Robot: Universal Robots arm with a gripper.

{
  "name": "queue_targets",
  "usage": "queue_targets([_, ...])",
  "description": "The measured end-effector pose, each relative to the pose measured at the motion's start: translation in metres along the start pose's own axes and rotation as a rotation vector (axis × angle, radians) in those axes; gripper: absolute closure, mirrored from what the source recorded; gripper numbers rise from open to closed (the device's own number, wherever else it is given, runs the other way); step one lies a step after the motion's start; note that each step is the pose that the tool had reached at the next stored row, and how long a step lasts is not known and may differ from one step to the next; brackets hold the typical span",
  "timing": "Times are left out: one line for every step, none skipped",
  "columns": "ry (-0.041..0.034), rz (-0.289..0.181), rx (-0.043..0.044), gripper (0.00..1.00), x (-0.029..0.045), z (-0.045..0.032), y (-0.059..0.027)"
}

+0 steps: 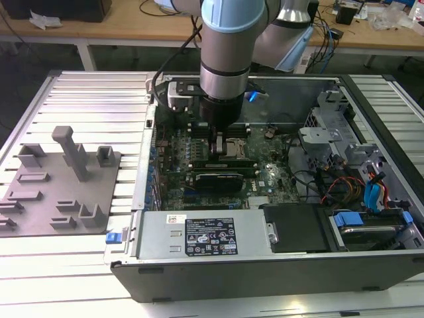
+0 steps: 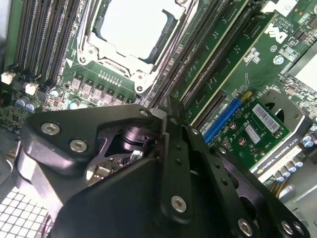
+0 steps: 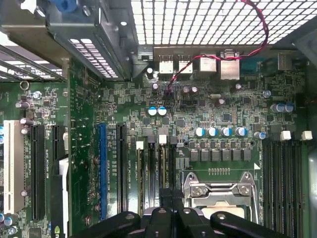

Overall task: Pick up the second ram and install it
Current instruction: 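Press down the second ram until it locks into place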

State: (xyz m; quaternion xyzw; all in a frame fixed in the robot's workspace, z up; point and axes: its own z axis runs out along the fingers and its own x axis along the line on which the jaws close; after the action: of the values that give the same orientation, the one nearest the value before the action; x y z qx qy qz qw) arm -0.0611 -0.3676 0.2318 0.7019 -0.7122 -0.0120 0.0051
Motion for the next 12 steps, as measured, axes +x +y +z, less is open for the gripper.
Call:
queue_targets([-0.0004,0.000,0.0002,0.92,-0.0001,0.0005,-0.0001])
queue_targets([0.0003,0.000,-0.0001,0.92,0.0000,0.0021,-0.0001])
queue_targets([-0.0005,0.000,0.0004,0.92,-0.0001,0.0026,-0.0001])
queue_targets([-0.0004,0.000,0.0004,0.92,0.0000,0.0026,-0.0001])
queue_targets([-0.0003,0.000,0.0004,0.92,0.0000,0.0029,-0.0001])
queue_targets([0.0005,0.000,0.0002,0.92,0.0001,0.0043,-0.0001])
queue_targets([0.0004,0.000,0.0001,0.92,0.0001,0.0043,-0.0001])
queue_targets([-0.0011,0.000,0.0009,0.92,-0.0001,0.0037,-0.0002])
queue_targets([-0.0029,0.000,0.0024,0.92,-0.0004,-0.0004,-0.0003])
queue_targets([-0.0007,0.000,0.0008,0.92,-0.0002,-0.0113,0.0002])
queue_targets([-0.0005,0.000,0.0006,0.92,-0.0003,-0.0181,0.0004])
queue_targets([-0.0004,0.000,0.0006,0.92,-0.0003,-0.0223,0.0005])
